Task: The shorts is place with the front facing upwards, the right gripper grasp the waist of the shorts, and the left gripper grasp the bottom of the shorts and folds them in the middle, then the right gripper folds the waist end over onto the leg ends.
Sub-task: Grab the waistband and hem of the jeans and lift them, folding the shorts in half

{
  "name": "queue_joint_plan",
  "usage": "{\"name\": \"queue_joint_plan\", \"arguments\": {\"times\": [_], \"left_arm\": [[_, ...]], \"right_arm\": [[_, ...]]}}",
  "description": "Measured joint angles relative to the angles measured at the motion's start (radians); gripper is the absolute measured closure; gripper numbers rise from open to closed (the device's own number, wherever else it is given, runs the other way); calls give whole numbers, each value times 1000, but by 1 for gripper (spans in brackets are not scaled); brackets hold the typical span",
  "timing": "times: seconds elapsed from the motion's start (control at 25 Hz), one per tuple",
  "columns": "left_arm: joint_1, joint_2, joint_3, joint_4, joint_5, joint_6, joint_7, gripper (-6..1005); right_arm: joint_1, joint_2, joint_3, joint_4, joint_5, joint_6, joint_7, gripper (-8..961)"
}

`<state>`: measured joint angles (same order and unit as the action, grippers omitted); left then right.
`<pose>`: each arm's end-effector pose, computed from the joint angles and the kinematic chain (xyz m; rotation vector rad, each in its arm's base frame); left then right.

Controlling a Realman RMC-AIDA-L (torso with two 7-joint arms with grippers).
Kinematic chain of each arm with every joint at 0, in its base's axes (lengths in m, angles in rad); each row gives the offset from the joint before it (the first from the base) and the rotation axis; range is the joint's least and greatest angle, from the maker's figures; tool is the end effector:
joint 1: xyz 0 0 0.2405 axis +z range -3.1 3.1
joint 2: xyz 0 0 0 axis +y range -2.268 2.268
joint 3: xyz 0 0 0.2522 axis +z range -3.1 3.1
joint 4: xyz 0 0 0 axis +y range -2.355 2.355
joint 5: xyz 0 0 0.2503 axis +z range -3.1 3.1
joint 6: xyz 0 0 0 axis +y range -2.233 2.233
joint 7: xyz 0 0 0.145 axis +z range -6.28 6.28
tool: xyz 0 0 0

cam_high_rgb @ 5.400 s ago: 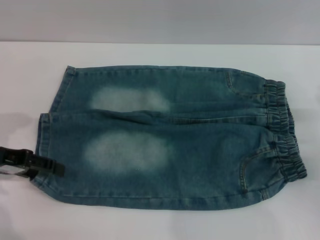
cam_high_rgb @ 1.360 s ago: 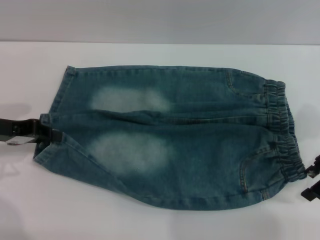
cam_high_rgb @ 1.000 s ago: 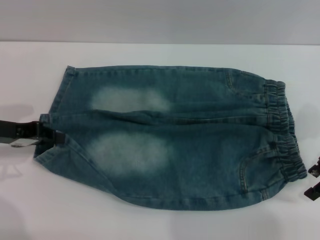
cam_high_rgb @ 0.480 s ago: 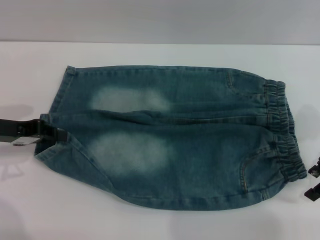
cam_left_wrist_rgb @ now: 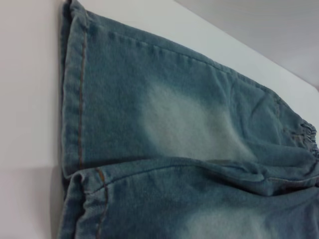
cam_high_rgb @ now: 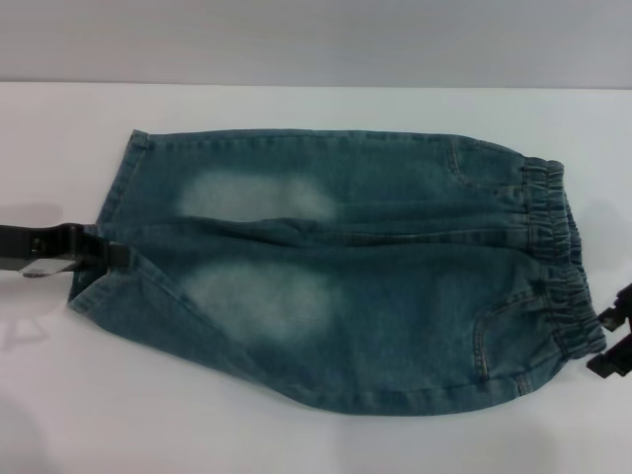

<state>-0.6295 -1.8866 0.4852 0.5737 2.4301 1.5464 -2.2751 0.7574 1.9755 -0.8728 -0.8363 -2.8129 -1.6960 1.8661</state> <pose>-0.3406 0.3779 0.0738 -2.2541 -1.8292 -0.3583 0.2814 0.3927 0.0553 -2.8712 0.8326 -0.7002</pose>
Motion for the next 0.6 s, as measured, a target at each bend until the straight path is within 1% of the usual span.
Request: {"name": "queue_joint_plan", "arguments": {"times": [0.32,0.6], "left_arm": [[0,4,-6,8,-11,-5,-8,889],[-3,6,-13,9,-11,-13,-7,884]], "right_arm": [[8,15,3,9,11,8,-6,267],[11,16,11,8,38,0,-12,273]]}}
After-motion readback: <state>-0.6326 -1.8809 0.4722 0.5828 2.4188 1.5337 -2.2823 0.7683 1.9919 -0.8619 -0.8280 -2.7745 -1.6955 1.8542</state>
